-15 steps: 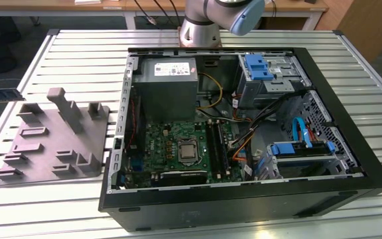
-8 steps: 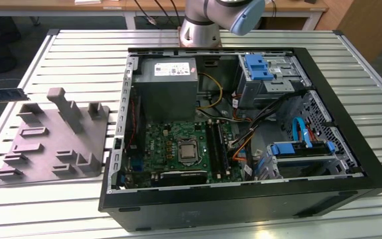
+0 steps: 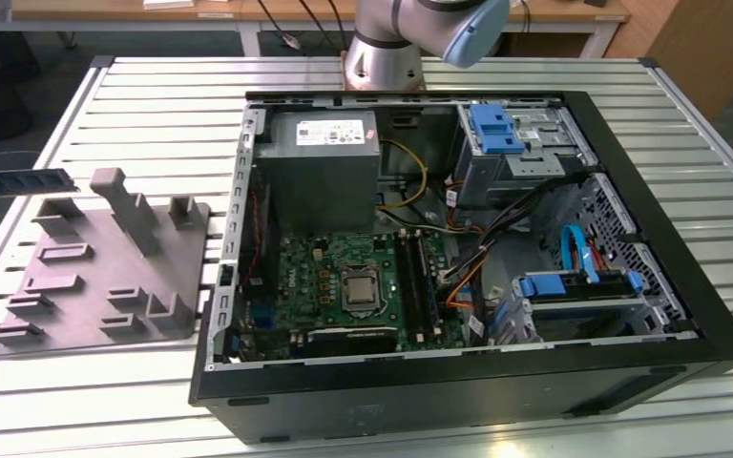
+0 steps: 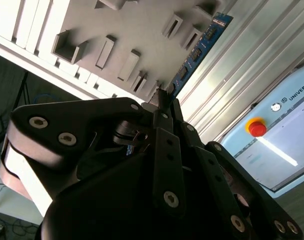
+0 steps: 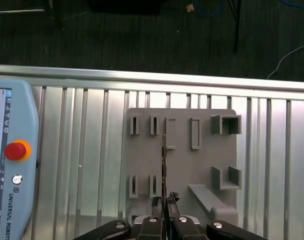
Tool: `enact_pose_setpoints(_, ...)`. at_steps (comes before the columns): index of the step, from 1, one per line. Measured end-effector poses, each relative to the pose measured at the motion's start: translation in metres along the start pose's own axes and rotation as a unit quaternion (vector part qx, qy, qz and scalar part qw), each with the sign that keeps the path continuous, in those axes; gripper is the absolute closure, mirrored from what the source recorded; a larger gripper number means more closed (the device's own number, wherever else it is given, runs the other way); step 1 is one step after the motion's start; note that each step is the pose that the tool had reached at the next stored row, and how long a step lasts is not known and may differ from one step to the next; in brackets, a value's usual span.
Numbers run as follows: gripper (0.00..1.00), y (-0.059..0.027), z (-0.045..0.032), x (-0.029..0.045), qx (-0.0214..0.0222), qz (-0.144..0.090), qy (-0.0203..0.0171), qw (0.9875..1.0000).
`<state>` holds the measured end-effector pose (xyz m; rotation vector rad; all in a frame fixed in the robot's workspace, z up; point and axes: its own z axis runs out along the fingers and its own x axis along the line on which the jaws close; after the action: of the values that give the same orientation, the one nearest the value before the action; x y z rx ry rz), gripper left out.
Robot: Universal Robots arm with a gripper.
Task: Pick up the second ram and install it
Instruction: 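Pick up the second ram and move it above second insertion slot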
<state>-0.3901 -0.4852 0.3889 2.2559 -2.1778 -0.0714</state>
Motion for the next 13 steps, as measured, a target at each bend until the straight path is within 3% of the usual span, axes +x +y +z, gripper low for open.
enact_pose_setpoints(13,0.86,-0.0249,-0.0009,0.0009,0.0000,0.000,0.0000,1.0000)
